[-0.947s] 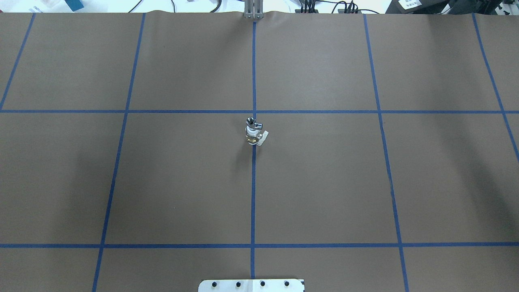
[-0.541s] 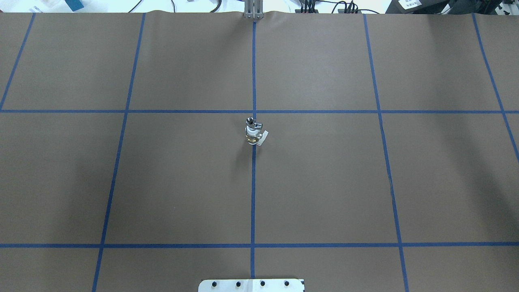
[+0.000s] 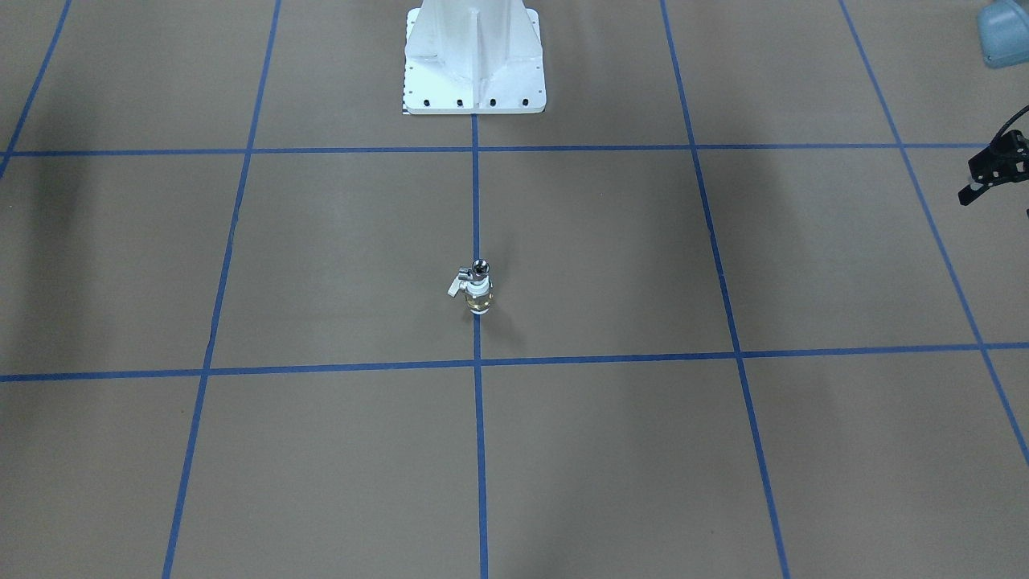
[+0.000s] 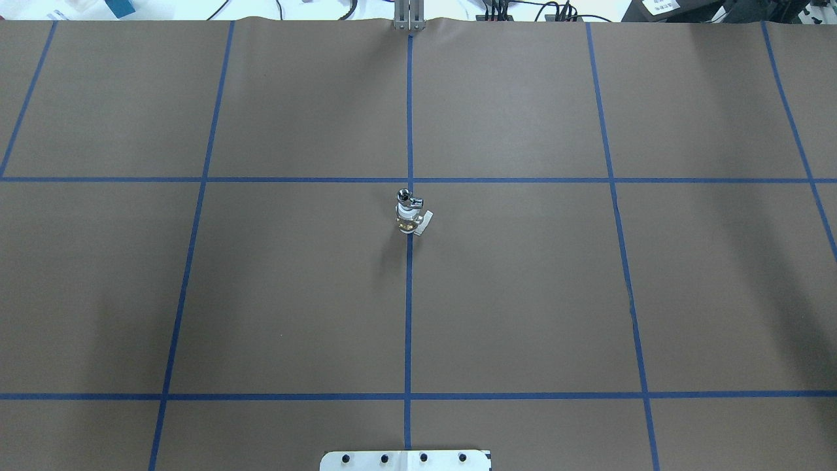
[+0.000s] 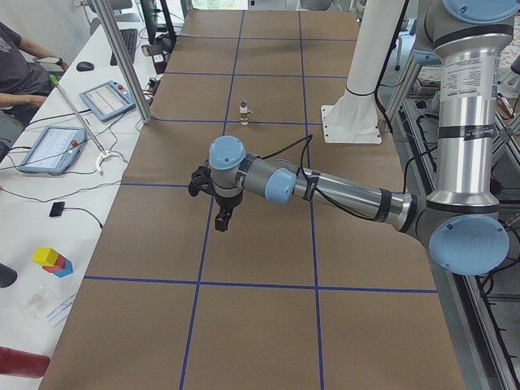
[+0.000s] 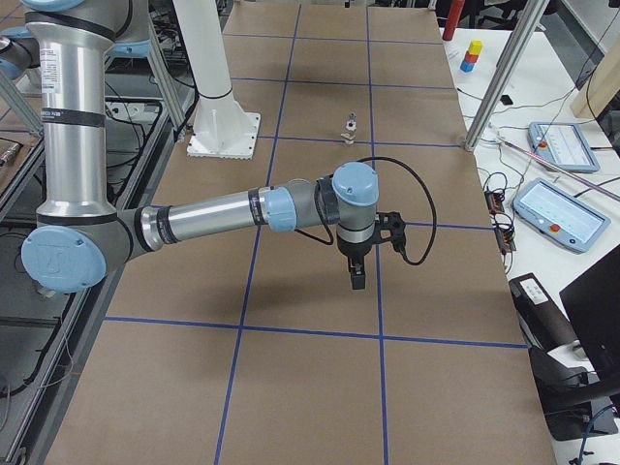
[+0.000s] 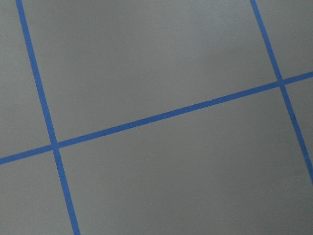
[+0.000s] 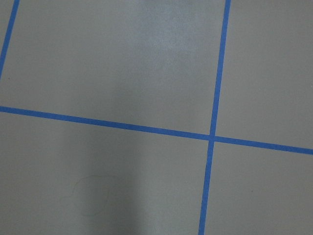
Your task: Assemble PPR valve and pipe with both arms
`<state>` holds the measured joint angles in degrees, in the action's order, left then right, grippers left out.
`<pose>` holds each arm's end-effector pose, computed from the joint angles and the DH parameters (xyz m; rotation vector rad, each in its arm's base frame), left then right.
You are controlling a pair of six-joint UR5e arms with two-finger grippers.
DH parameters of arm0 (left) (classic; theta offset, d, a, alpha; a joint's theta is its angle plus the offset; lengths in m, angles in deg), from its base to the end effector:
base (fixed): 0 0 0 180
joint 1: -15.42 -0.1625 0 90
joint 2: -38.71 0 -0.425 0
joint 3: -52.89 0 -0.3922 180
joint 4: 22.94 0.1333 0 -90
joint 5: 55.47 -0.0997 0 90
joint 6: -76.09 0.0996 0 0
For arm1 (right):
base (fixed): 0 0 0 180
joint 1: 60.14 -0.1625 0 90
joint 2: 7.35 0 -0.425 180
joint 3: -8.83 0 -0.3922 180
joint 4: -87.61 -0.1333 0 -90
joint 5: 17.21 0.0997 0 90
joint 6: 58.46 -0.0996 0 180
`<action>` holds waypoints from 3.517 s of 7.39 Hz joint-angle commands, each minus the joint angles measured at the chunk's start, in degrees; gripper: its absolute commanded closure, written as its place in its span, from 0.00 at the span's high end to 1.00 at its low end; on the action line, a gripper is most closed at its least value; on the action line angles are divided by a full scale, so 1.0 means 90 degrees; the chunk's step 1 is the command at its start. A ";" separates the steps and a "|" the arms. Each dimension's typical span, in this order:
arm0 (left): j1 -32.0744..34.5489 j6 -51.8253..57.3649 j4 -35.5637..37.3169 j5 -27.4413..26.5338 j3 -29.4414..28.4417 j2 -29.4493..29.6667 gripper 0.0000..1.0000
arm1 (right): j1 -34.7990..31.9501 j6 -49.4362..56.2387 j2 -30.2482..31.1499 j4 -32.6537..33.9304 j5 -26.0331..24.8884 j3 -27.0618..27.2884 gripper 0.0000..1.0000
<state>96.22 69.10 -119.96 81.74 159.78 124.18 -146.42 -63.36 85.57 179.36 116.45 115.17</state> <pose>0.0151 -0.4697 0.5330 0.2008 0.8531 0.1754 0.0338 -0.4752 0.5463 0.1361 -0.7716 -0.0581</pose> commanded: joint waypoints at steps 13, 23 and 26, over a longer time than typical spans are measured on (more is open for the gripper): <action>0.0416 0.0005 -0.0176 0.0096 0.0155 -0.0503 1.00 | -0.0491 0.0027 0.0369 -0.0009 0.0481 0.0197 1.00; 0.0416 -0.0024 -0.0176 0.0115 0.0135 -0.0513 1.00 | -0.0511 0.0008 0.0457 0.0001 0.0530 0.0236 1.00; 0.0407 -0.0034 -0.0176 0.0115 0.0038 -0.0494 1.00 | -0.0511 0.0027 0.0447 -0.0019 0.0521 0.0265 1.00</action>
<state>99.90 68.86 -121.55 82.78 160.69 119.66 -151.02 -63.29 89.65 179.30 121.20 117.23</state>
